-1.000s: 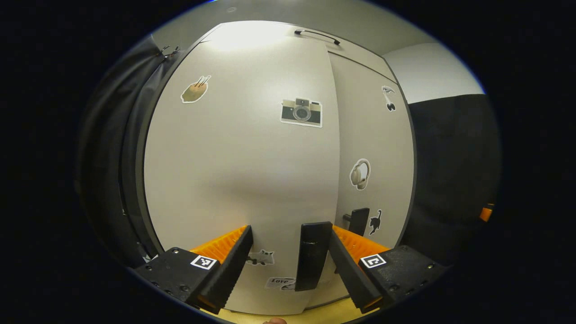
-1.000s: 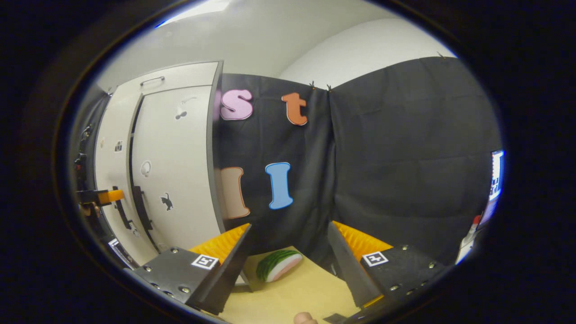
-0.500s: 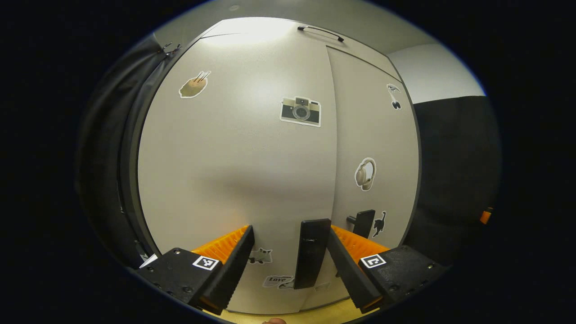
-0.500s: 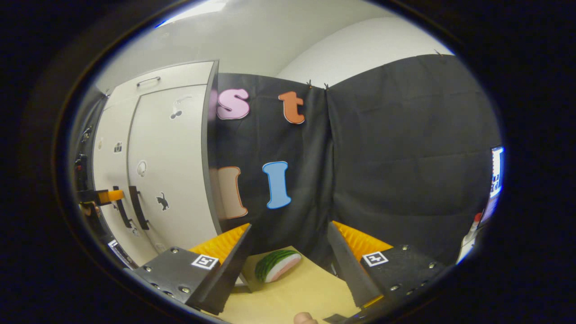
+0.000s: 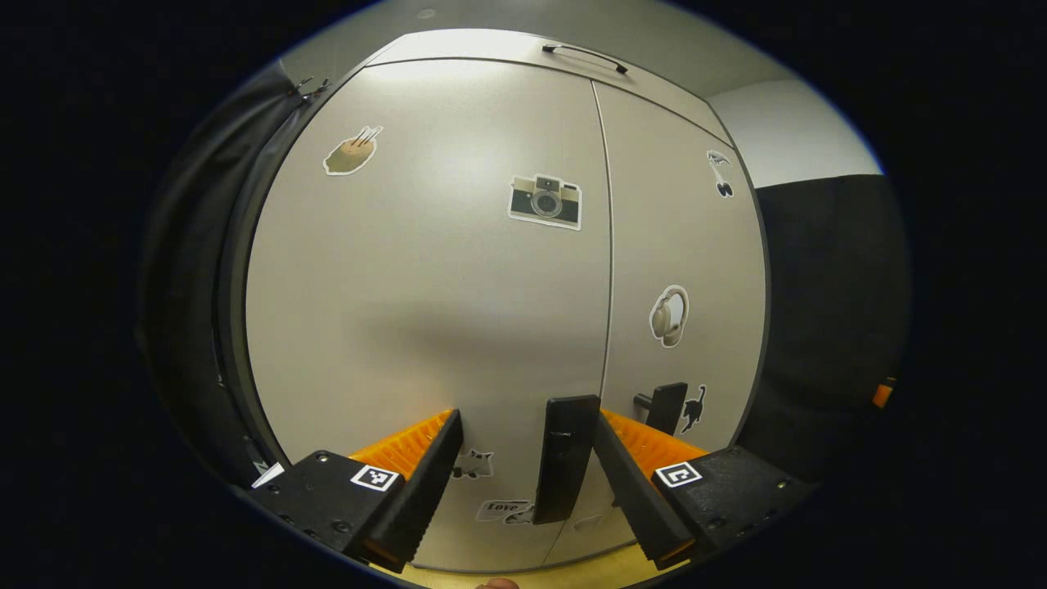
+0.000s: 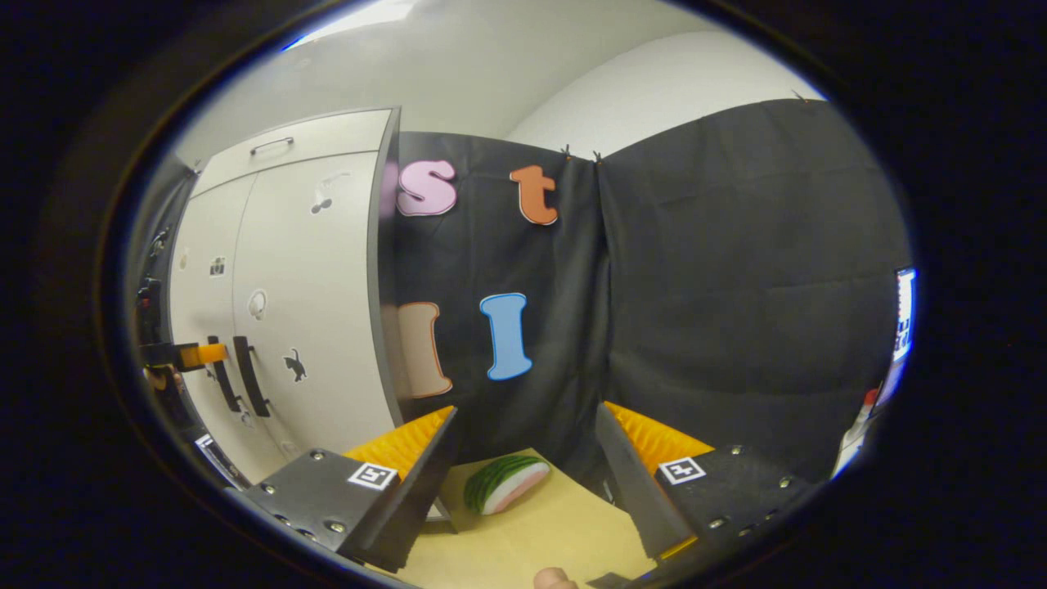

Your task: Grasp the bottle in the cabinet with the left hand and place it on the coaster, then close the right door with the right hand and the left door with the left hand.

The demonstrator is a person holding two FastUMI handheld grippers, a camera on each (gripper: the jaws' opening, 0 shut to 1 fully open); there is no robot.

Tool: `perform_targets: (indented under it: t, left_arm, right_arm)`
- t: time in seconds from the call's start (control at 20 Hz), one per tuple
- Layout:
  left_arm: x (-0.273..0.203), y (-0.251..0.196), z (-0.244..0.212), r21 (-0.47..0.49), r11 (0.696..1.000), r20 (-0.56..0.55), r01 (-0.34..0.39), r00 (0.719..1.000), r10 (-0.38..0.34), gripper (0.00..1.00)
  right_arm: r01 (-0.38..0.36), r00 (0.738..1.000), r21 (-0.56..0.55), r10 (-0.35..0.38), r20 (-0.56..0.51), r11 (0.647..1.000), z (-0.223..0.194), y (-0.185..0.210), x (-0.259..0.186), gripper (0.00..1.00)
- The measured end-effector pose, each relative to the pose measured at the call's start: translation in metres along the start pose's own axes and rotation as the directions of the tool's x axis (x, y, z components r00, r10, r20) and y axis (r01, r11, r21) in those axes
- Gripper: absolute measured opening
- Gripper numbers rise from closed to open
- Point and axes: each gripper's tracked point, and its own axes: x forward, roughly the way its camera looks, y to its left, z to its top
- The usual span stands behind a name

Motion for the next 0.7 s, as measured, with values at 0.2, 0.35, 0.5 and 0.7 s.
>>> perform_targets:
  t: [0.2, 0.35, 0.5, 0.7]
  left_arm:
    - [-0.001, 0.000, 0.000, -0.006, 1.000, 0.005, -0.003, 1.000, 0.003, 0.98]
    - [-0.010, -0.002, 0.003, -0.022, 1.000, 0.004, -0.010, 1.000, 0.010, 1.00]
    - [-0.039, -0.004, 0.018, -0.012, 0.999, 0.020, -0.032, 0.999, 0.033, 0.99]
    - [-0.092, -0.016, 0.041, 0.008, 0.998, 0.034, -0.055, 0.998, 0.055, 0.96]
  right_arm:
    - [-0.025, 1.000, -0.008, 0.026, 0.009, 1.000, 0.002, 0.007, 0.000, 1.00]
    - [-0.068, 0.998, -0.004, 0.068, 0.018, 0.998, 0.007, 0.018, -0.002, 1.00]
    - [-0.111, 0.993, -0.020, 0.112, 0.037, 0.994, 0.017, 0.030, -0.005, 1.00]
    - [-0.191, 0.979, -0.023, 0.192, 0.075, 0.981, 0.042, 0.064, -0.009, 1.00]
